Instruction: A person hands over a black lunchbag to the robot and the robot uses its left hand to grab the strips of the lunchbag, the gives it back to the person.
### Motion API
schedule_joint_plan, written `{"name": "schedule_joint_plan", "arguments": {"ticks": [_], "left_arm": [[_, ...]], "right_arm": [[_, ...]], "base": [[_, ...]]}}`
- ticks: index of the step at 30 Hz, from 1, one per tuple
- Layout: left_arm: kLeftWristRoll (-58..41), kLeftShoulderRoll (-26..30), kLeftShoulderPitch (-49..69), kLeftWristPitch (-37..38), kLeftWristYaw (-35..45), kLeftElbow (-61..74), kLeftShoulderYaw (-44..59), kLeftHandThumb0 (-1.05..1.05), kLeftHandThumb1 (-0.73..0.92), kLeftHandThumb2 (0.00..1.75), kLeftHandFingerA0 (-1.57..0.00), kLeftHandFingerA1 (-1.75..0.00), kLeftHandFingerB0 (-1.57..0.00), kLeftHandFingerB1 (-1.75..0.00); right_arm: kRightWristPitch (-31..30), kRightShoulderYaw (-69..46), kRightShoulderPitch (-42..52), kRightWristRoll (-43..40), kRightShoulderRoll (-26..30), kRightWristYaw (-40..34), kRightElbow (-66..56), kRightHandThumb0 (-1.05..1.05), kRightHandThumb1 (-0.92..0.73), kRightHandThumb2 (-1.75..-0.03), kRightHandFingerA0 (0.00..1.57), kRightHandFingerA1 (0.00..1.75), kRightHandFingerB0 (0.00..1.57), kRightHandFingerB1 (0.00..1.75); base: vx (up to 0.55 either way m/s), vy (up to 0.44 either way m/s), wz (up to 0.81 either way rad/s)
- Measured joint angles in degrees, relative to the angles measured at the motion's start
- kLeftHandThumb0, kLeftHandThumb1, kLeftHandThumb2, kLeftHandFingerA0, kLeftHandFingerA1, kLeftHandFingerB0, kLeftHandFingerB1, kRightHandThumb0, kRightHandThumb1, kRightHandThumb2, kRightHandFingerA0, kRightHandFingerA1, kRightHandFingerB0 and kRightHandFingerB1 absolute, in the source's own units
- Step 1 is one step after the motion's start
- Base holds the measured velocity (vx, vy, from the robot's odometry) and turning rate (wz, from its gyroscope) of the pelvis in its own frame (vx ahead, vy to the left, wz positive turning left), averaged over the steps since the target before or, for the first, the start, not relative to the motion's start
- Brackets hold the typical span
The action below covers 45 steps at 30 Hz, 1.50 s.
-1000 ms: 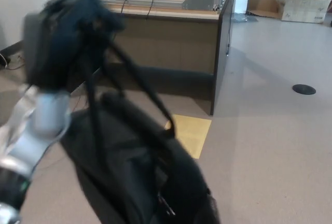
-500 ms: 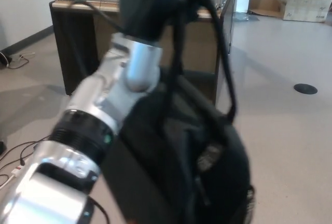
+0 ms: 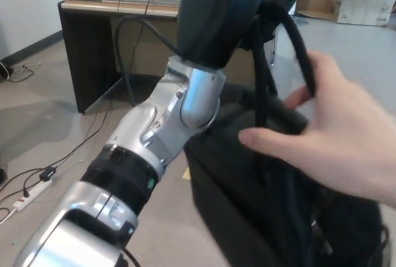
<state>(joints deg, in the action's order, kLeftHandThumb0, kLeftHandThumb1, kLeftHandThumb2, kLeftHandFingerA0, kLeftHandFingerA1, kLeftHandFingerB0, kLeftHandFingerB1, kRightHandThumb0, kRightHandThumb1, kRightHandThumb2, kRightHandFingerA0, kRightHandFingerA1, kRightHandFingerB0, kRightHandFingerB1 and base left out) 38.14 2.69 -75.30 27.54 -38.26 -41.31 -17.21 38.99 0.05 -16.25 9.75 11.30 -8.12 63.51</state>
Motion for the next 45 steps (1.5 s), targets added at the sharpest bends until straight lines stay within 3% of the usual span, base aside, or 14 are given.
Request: {"name": "schedule_joint_plan", "arguments": {"ticks": [2, 9, 10, 11, 12, 13, 14, 15, 16, 17, 28, 42, 43, 45], "left_arm": [[0.18, 0.13, 0.96, -0.29, 0.00, 1.10, -0.11, -0.13, 0.78, 0.61, -0.71, -1.74, -0.55, -1.50], [0.03, -0.26, 1.89, -0.35, 0.82, 2.61, -0.23, -0.13, 0.75, 0.61, -0.75, -1.65, -0.61, -1.42], [0.02, -0.36, 2.26, -0.37, 1.00, 3.20, -0.34, -0.24, 0.71, 0.63, -0.71, -1.45, -0.72, -0.81], [0.02, -0.45, 2.55, -0.41, 1.13, 3.61, -0.39, -0.37, 0.67, 0.60, -0.53, -0.76, -0.44, -0.43], [0.00, -0.62, 3.02, -0.54, 1.27, 4.24, -0.40, -0.37, 0.67, 0.60, -0.53, -0.76, -0.44, -0.43], [0.00, -1.05, 3.96, -1.22, 1.68, 5.53, -0.44, -0.53, 0.51, 0.58, -0.08, -0.27, -0.13, -0.28], [-0.14, -1.44, 4.68, -1.96, 2.37, 6.80, -0.42, -0.67, 0.50, 0.56, 0.00, -0.07, 0.00, -0.12], [-0.36, -1.84, 5.31, -2.58, 3.25, 7.98, -0.40, -0.74, 0.44, 0.80, 0.00, 0.00, 0.00, -0.03], [-0.56, -2.08, 5.81, -3.11, 4.09, 8.97, -0.40, -0.74, 0.44, 0.80, 0.00, 0.00, 0.00, -0.03], [-0.87, -2.25, 6.56, -3.84, 5.37, 10.51, -0.40, -0.85, 0.48, 0.57, 0.00, 0.00, 0.00, 0.00], [-1.96, -0.58, 12.04, -8.47, 16.03, 24.10, -0.38, -1.04, 0.60, 0.60, 0.00, 0.00, 0.00, 0.00], [-9.04, 10.03, 25.96, -12.53, 29.49, 42.26, 6.62, -0.84, 0.47, 0.57, 0.00, -0.02, 0.00, 0.00], [-9.85, 11.12, 27.18, -12.66, 30.28, 42.85, 7.72, -0.74, 0.42, 0.82, 0.00, 0.00, 0.00, -0.06], [-11.87, 13.62, 30.69, -12.90, 32.16, 43.67, 10.73, -0.72, 0.42, 0.79, 0.00, -0.01, 0.00, -0.01]], "right_arm": [[0.00, 0.12, 0.01, 0.00, -0.12, 0.02, 0.00, -0.51, -0.64, -0.60, 0.65, 0.49, 0.47, 0.36], [0.01, 0.43, 0.21, 0.15, -0.23, -0.04, -0.04, -0.52, -0.64, -0.60, 0.63, 0.48, 0.47, 0.36], [0.02, 0.54, 0.45, 0.19, -0.22, -0.04, -0.05, -0.52, -0.66, -0.60, 0.63, 0.48, 0.47, 0.35], [0.02, 0.60, 0.60, 0.22, -0.21, -0.04, -0.06, -0.53, -0.66, -0.60, 0.63, 0.47, 0.47, 0.35], [0.03, 0.71, 0.76, 0.28, -0.17, -0.04, -0.06, -0.53, -0.66, -0.60, 0.63, 0.47, 0.47, 0.35], [0.03, 0.87, 0.89, 0.42, -0.05, -0.04, -0.06, -0.52, -0.66, -0.60, 0.64, 0.47, 0.47, 0.35], [0.03, 0.93, 0.90, 0.50, 0.04, -0.04, -0.09, -0.50, -0.65, -0.60, 0.65, 0.47, 0.47, 0.35], [0.02, 0.95, 0.89, 0.54, 0.07, -0.04, -0.11, -0.47, -0.65, -0.60, 0.65, 0.48, 0.47, 0.36], [0.02, 0.98, 0.88, 0.55, 0.07, -0.04, -0.16, -0.47, -0.65, -0.60, 0.65, 0.48, 0.47, 0.36], [0.02, 1.03, 0.88, 0.59, 0.05, -0.04, -0.17, -0.47, -0.66, -0.60, 0.63, 0.47, 0.46, 0.35], [0.02, 1.57, 0.88, 1.08, 0.00, -0.02, -0.19, -0.47, -0.66, -0.60, 0.63, 0.47, 0.48, 0.36], [0.00, 1.72, 1.64, 1.09, -0.58, 0.15, 0.08, -0.48, -0.65, -0.61, 0.67, 0.47, 0.49, 0.37], [-0.01, 1.70, 1.65, 1.08, -0.60, 0.15, 0.11, -0.45, -0.65, -0.60, 0.68, 0.47, 0.50, 0.37], [-0.01, 1.64, 1.69, 1.09, -0.60, 0.11, 0.14, -0.45, -0.66, -0.59, 0.65, 0.47, 0.49, 0.36]], "base": [[0.00, 0.000, 0.00], [0.00, 0.000, 0.00], [0.00, 0.000, 0.00], [0.00, 0.000, 0.00], [0.00, 0.000, 0.00], [0.00, 0.000, 0.00], [0.00, 0.000, 0.00], [0.00, 0.000, 0.00], [0.00, 0.000, 0.00], [0.00, 0.000, 0.00], [0.00, 0.000, 0.00], [0.00, 0.000, 0.00], [0.00, 0.000, 0.00], [0.00, 0.000, 0.00]]}}
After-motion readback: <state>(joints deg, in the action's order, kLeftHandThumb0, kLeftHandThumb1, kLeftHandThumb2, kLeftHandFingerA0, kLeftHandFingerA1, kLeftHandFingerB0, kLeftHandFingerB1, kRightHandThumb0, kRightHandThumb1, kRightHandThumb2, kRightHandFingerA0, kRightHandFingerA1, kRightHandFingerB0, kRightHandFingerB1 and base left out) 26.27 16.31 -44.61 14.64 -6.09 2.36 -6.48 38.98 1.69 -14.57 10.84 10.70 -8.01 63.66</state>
